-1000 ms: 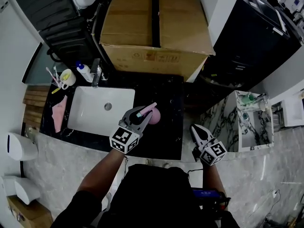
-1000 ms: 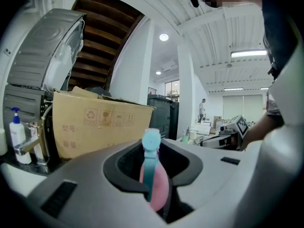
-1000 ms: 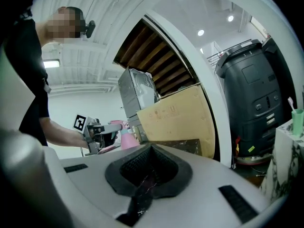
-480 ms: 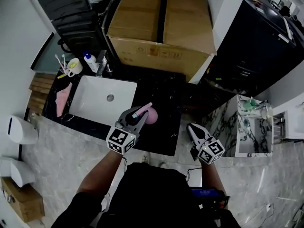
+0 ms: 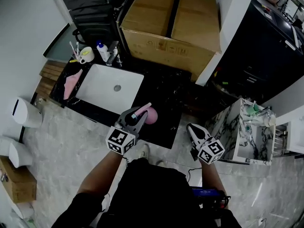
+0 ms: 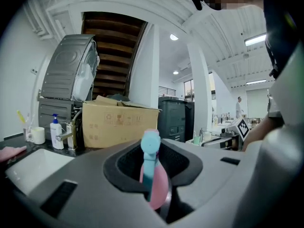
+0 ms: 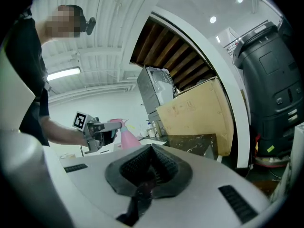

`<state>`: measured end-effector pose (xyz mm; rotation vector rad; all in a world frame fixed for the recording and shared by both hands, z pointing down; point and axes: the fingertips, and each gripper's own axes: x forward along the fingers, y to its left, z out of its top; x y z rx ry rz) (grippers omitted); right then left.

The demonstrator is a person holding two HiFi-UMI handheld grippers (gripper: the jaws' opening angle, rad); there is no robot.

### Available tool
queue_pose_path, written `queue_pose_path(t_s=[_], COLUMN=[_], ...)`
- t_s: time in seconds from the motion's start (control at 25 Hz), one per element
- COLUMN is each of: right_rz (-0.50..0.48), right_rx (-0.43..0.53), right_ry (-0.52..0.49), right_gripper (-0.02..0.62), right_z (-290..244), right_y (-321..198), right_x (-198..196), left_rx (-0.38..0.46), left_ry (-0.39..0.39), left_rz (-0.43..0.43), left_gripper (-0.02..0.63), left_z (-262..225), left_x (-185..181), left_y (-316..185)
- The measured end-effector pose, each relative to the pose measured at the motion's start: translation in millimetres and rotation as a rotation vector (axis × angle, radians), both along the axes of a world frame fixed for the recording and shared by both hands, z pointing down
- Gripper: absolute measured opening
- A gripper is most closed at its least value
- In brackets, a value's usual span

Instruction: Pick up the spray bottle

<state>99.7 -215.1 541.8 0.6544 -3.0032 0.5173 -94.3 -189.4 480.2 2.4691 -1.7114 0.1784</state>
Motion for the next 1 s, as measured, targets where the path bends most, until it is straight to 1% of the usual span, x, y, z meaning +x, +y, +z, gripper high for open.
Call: queue_pose_path(t_s=[0.24, 0.52, 0.76, 1.0], right_rz=[-0.056, -0.112, -0.132, -0.16], right_rx=[0.008, 0.01, 0.015, 0.025], right_ry=[0.0, 0.001, -0.013, -0.018], right_gripper=[0.026, 0.026, 0.026, 0.026], right_z=[1.3, 1.7, -1.8, -9.4], right_y=[18.6, 35.0, 36.7, 47.6], right_x=[6.3, 1.7, -14.6, -43.8], left_rx=[0.015, 0.023, 0.022, 0.018], left_ry=[-0.004, 0.004, 0.003, 0.008], left_rz=[-0.068, -0.132, -0.168, -0.201], left_gripper=[0.095, 0.095, 0.095, 0.095], left_z=[-6.2, -10.6, -11.4, -11.8], left_x=[0.5, -5.5, -19.1, -46.0], left_y=[31.5, 61.1, 81.4, 106.6])
